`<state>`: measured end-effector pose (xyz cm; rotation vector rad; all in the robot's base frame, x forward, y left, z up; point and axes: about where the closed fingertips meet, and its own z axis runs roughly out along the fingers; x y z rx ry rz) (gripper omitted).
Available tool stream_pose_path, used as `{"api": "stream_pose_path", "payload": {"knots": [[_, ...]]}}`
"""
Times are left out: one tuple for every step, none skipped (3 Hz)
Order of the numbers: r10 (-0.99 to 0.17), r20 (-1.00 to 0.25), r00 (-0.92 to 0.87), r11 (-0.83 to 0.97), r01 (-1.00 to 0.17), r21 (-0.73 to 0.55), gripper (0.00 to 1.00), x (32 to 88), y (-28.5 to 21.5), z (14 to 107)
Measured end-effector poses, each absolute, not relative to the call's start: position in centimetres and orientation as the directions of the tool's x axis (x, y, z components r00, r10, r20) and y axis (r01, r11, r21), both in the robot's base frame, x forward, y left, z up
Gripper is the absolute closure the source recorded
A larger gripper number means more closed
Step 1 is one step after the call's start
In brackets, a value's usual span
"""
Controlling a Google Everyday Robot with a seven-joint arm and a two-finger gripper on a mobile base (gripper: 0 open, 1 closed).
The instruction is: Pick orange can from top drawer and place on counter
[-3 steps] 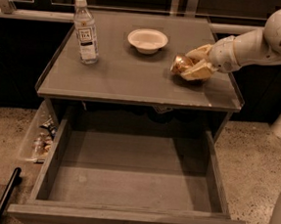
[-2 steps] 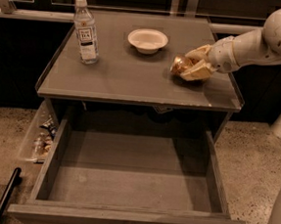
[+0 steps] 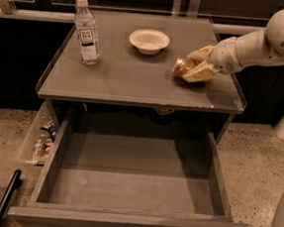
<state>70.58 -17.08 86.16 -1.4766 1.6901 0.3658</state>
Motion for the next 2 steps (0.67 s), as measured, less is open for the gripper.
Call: {"api": "stream_pose_path", "payload": {"knots": [[-0.672, -0.739, 0.048, 0.263, -0.917, -0.298, 0.15, 70.58, -17.08, 86.15], [-0.672, -0.739, 0.048, 0.263, -0.918, -0.298, 0.00, 70.58, -17.07, 86.15]]}}
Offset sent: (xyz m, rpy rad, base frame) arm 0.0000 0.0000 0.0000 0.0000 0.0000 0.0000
